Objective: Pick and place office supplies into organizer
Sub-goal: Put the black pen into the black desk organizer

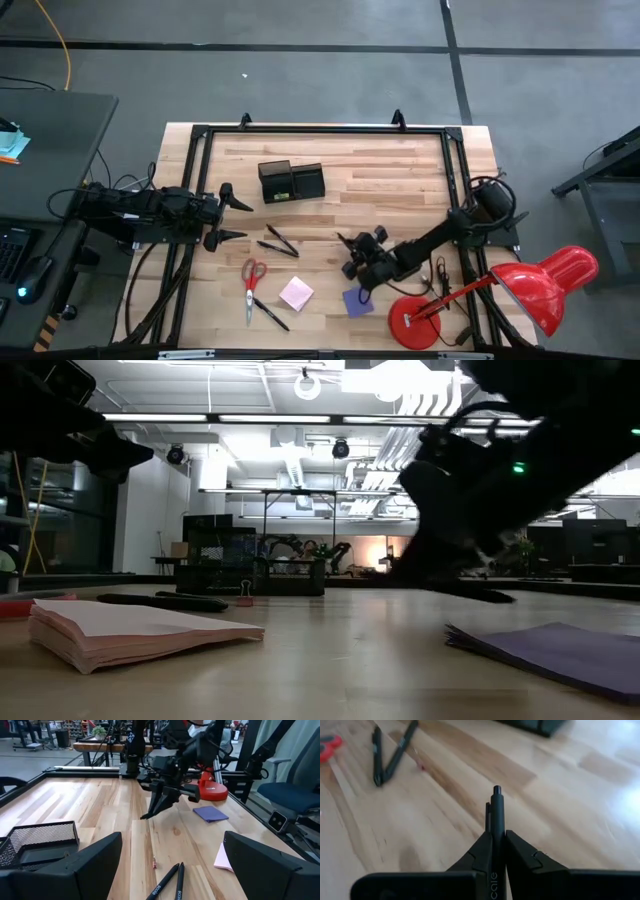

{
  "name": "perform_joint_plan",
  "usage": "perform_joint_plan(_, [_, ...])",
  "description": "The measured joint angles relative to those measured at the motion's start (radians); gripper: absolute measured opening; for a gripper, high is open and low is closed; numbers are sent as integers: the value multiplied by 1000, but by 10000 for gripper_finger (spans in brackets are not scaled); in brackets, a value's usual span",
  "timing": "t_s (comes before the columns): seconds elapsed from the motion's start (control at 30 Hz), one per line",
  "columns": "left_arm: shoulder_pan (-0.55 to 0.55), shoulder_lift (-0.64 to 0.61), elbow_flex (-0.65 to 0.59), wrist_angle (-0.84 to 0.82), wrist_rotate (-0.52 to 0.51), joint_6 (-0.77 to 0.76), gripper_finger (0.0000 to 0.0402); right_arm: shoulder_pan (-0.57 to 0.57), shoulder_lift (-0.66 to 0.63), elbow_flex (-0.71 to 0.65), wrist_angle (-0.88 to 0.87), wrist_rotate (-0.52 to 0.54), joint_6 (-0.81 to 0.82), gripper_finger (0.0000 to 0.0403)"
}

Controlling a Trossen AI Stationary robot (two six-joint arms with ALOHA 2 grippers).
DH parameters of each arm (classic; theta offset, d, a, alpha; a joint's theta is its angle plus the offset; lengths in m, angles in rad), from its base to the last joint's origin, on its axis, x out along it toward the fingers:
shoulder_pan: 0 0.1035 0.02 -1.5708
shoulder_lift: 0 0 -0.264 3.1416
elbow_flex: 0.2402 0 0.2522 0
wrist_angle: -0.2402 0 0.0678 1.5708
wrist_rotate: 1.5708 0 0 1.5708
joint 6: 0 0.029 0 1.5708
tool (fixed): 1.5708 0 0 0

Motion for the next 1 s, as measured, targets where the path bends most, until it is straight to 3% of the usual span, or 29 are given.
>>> perform_joint_plan(0.43, [0, 0, -1, 60, -4, 16, 335, -117, -2, 1, 308, -53, -352, 25])
perform_joint_plan(0.67, [0, 0, -1, 127, 20, -19, 335, -185, -3, 2, 516, -182, -552, 25])
perform_joint_plan(1.0, [0, 0, -1, 127, -33, -79, 335, -262, -4, 2, 728, -368, -727, 24])
